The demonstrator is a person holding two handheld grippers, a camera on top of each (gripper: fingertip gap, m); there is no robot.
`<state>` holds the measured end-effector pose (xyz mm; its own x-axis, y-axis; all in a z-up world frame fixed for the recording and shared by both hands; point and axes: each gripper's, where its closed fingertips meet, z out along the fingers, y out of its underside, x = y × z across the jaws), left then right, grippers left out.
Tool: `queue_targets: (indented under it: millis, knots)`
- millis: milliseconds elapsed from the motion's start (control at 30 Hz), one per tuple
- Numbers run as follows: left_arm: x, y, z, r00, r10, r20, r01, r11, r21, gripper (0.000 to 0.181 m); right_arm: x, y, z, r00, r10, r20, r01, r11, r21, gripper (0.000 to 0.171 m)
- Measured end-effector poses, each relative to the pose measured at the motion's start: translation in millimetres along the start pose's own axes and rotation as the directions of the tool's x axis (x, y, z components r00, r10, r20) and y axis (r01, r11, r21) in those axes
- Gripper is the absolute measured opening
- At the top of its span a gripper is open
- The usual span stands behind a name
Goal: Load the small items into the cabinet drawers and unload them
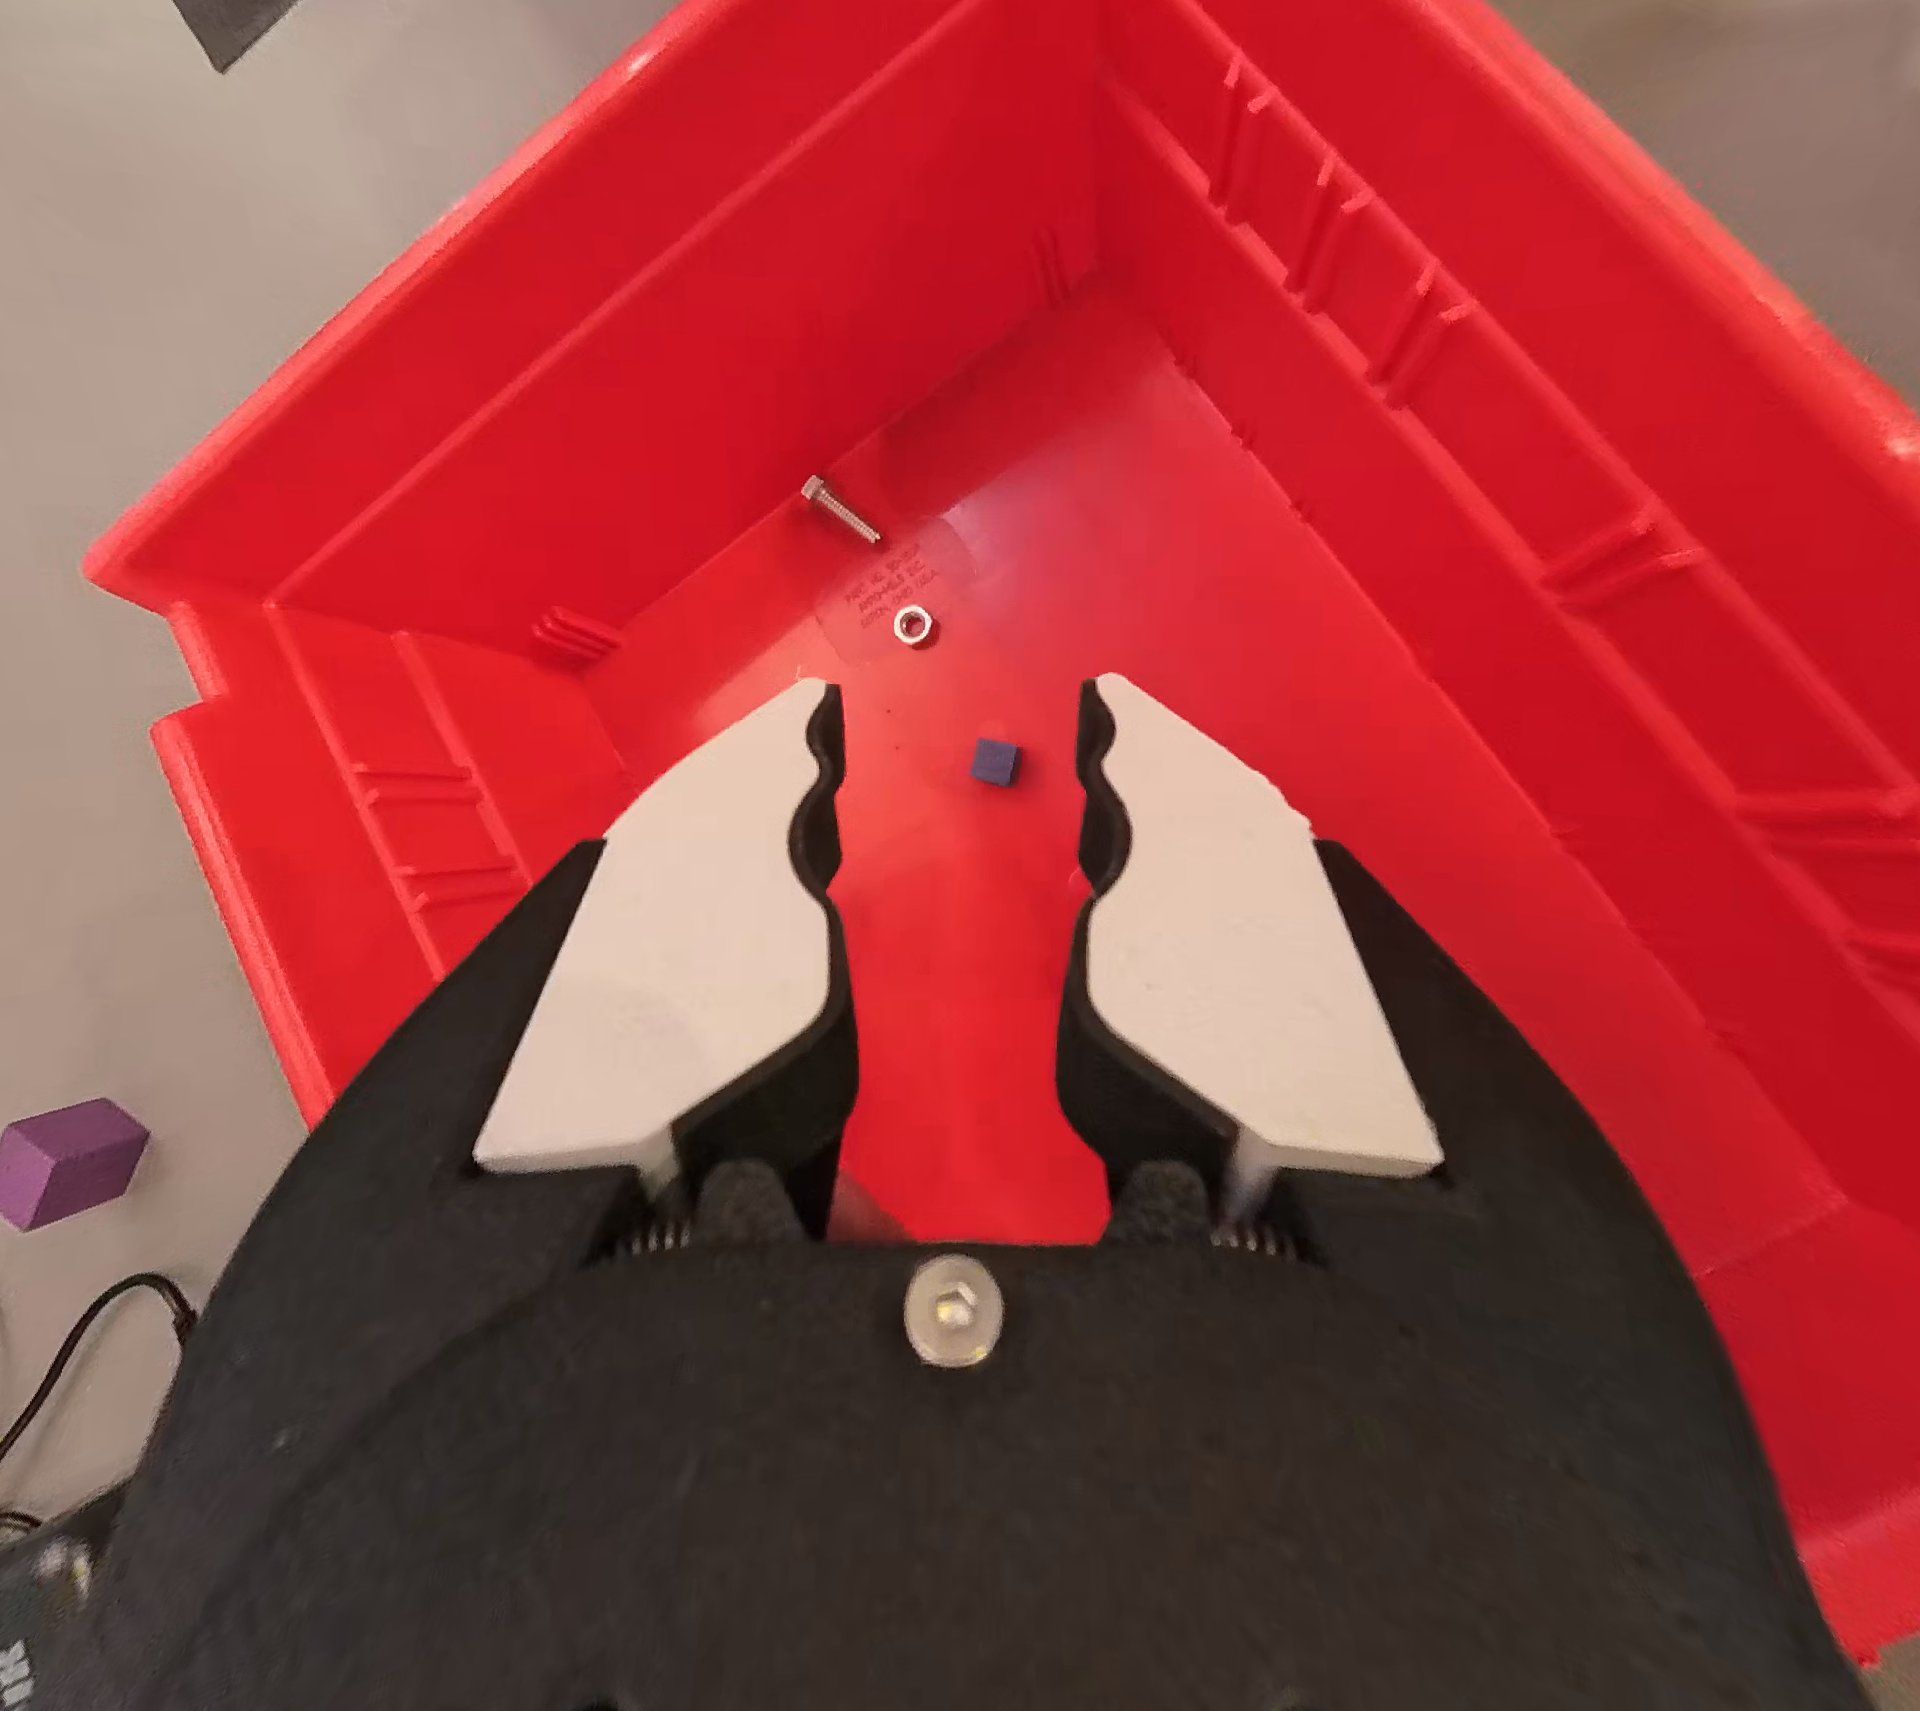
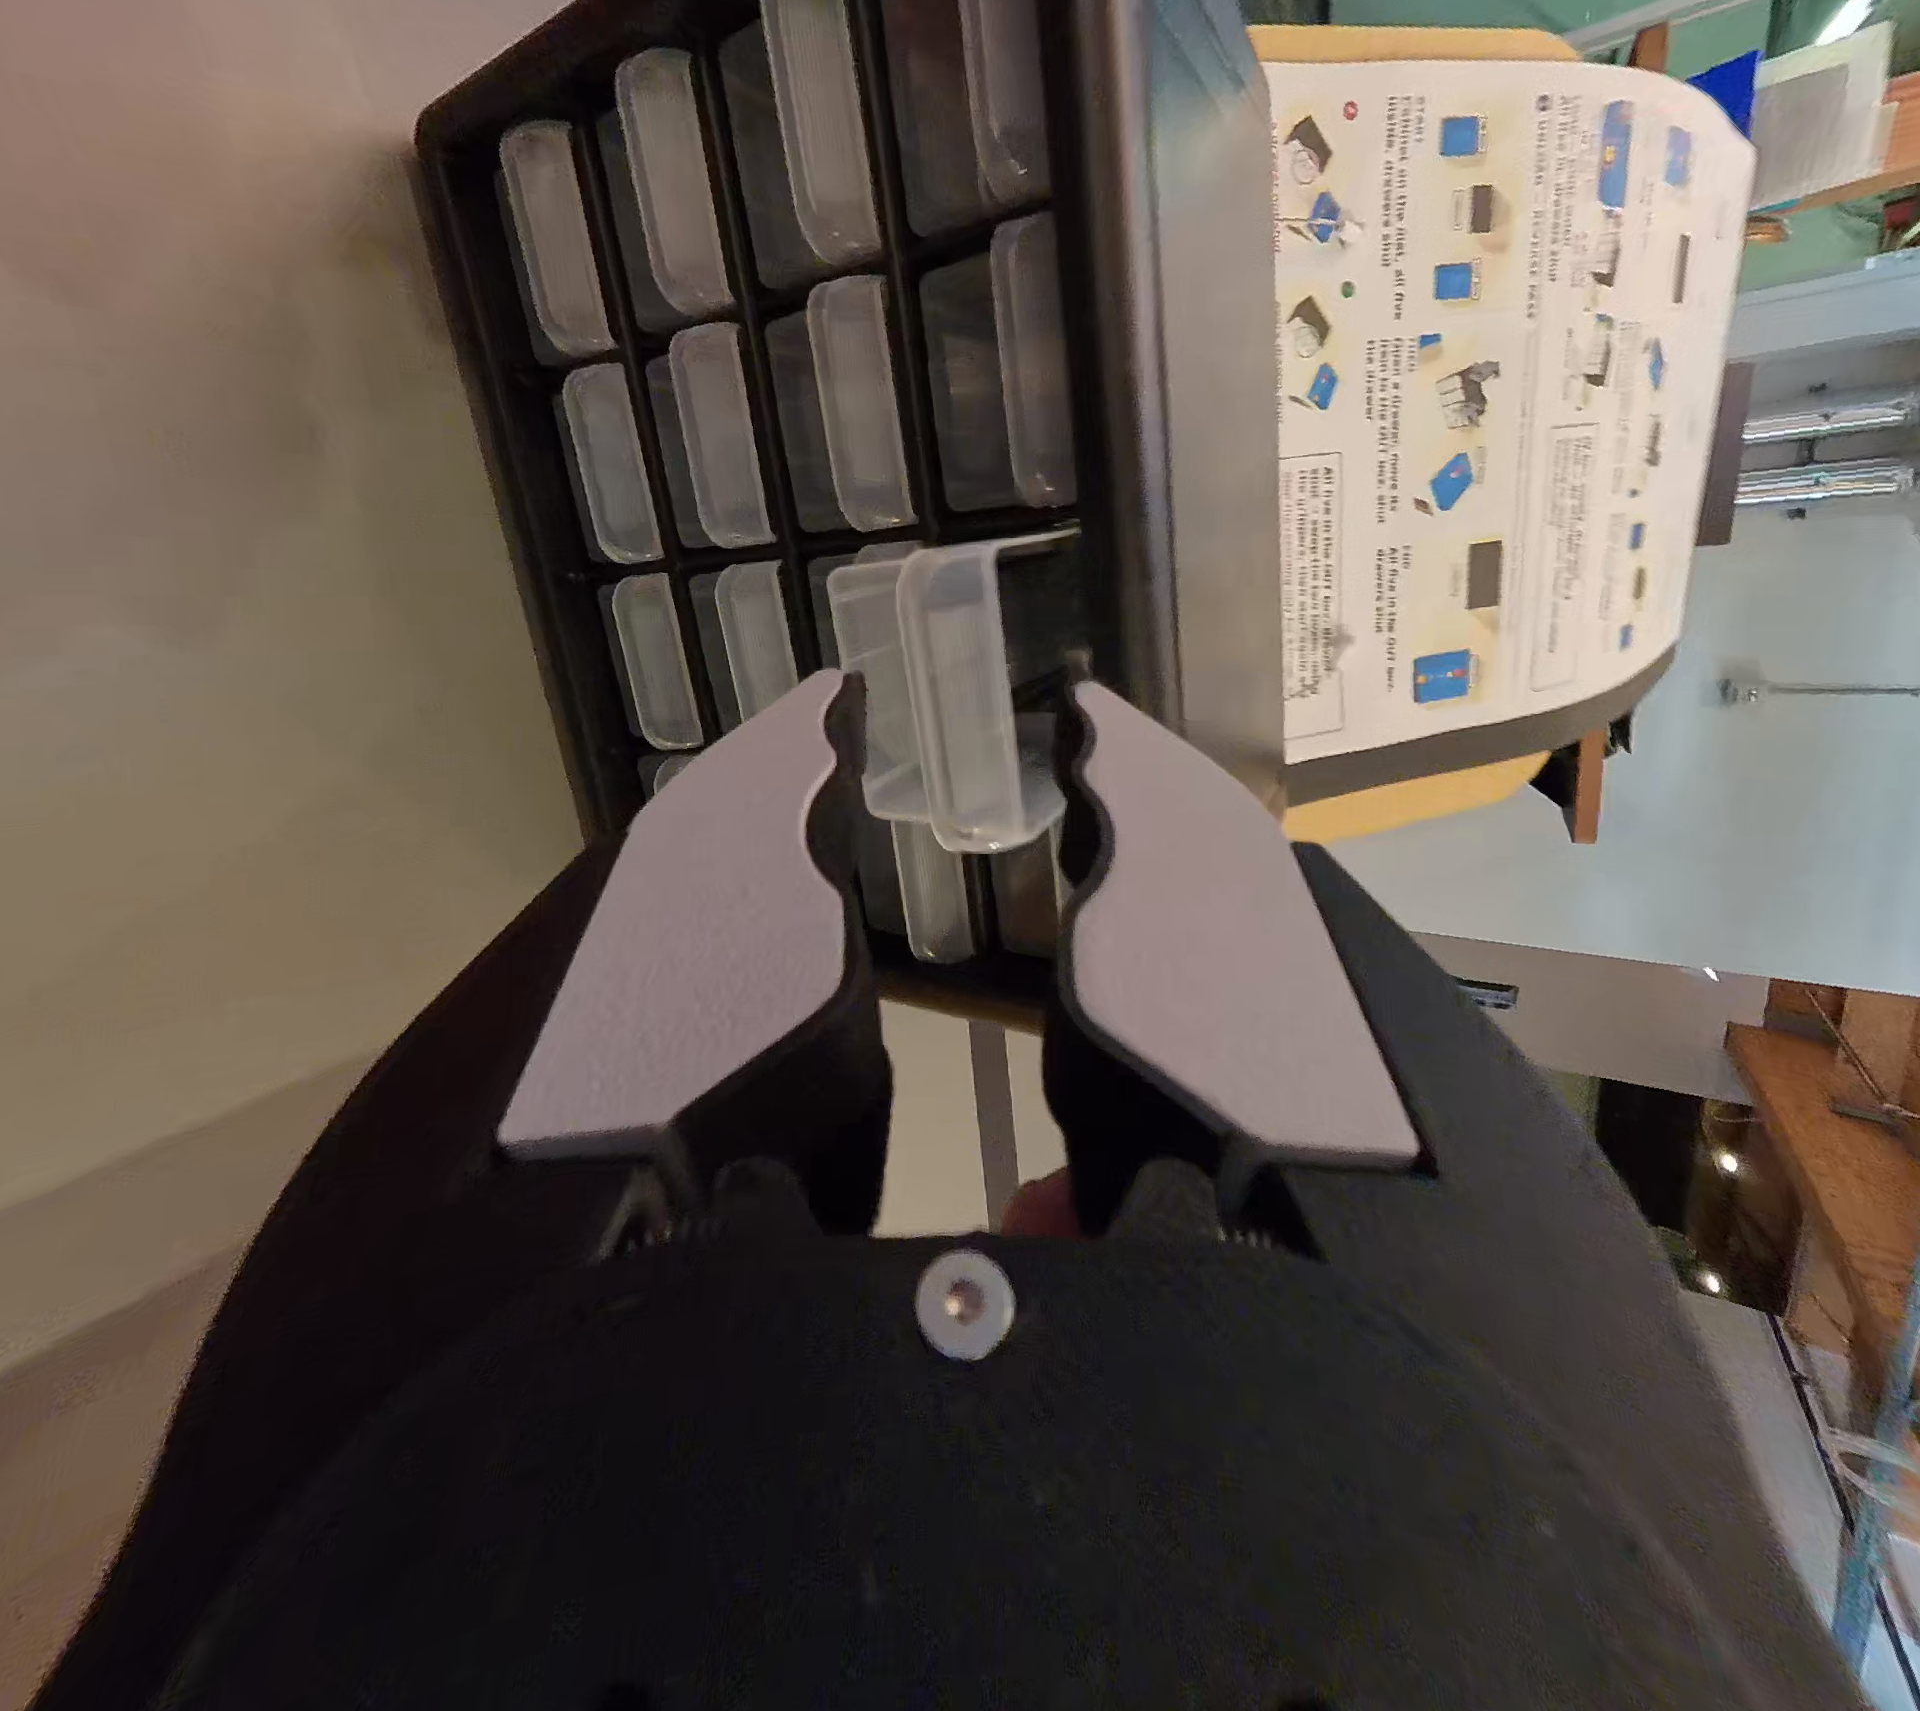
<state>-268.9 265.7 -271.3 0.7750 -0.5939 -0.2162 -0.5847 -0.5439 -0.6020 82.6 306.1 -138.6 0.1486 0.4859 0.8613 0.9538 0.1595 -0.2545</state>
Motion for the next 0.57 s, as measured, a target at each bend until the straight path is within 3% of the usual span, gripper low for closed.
queue_targets:
  millis: [33, 100, 567]
  knots:
    - [0.3, 0.0, -0.1, 1.000, -0.002, -0.003, 0.002, 1.000, 0.000, 0.042, -3.2, 1.7, 5.1, 1.000, -0.007, 0.015, 0.007, 1.000, -0.011, 0.028]
    - [-0.3, 0.5, -0.1, 1.000, -0.007, -0.002, 0.007, 1.000, 0.003, 0.042, -4.5, 7.6, 13.5, 1.000, -0.015, 0.013, 0.016, 0.999, -0.051, 0.018]
    - [-2.7, 3.9, 4.1, 1.000, -0.021, -0.001, 0.021, 1.000, 0.002, 0.043, -21.2, 1.8, -7.7, 0.987, -0.020, 0.162, 0.022, 1.000, -0.009, 0.021]
